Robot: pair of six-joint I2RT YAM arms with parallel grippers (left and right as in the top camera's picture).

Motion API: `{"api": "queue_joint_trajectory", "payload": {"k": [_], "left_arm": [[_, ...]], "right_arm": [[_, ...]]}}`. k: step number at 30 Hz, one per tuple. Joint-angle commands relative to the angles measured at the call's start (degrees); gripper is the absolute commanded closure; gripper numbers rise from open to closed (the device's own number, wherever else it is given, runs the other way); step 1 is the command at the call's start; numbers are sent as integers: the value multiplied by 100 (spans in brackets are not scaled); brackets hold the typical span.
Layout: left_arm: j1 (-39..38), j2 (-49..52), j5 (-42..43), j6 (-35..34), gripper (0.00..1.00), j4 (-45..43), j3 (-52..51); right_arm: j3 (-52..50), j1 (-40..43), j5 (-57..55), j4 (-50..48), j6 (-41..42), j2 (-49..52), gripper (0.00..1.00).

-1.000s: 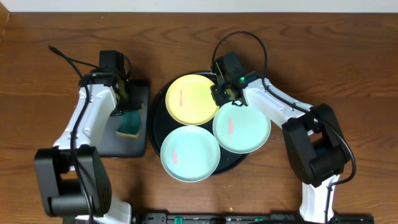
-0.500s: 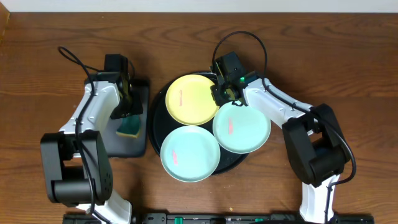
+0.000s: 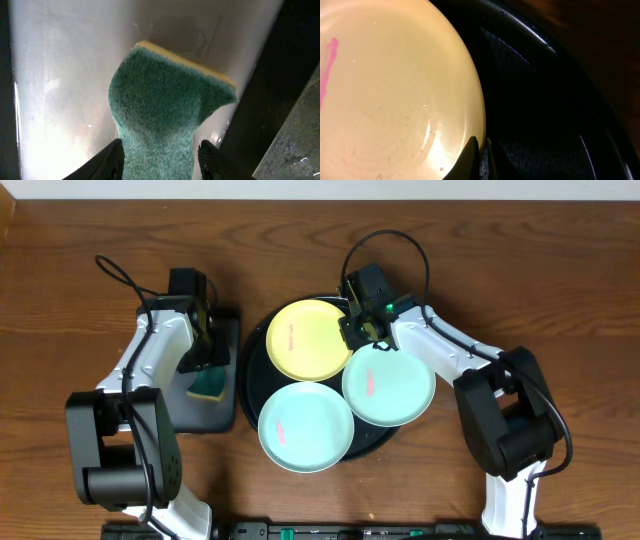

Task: Clean dirty plates on tray and stack at the side
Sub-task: 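Close left gripper on the green sponge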

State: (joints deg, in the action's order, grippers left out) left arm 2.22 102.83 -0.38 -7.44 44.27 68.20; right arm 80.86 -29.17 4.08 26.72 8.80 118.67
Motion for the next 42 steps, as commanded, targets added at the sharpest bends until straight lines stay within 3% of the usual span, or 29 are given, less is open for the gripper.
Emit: {"api": "queue_joint_trajectory", "payload": {"k": [1,38,39,41,42], "left_arm": [[28,70,-70,35,51,44,-61],[28,70,-72,35,51,-522,-557],[28,70,-72,35,57,-522,-557],[28,70,-72,35,90,-520,-557],[28,70,-72,35,92,-520,-557]], "right_arm": [[-9,-17,-81,4,59,92,94],[-9,-17,-81,7,57,92,95],[-9,-17,-81,7,57,92,95],[-9,-17,-81,7,59,92,95],[-9,-20,-81,7,57,92,95]]}}
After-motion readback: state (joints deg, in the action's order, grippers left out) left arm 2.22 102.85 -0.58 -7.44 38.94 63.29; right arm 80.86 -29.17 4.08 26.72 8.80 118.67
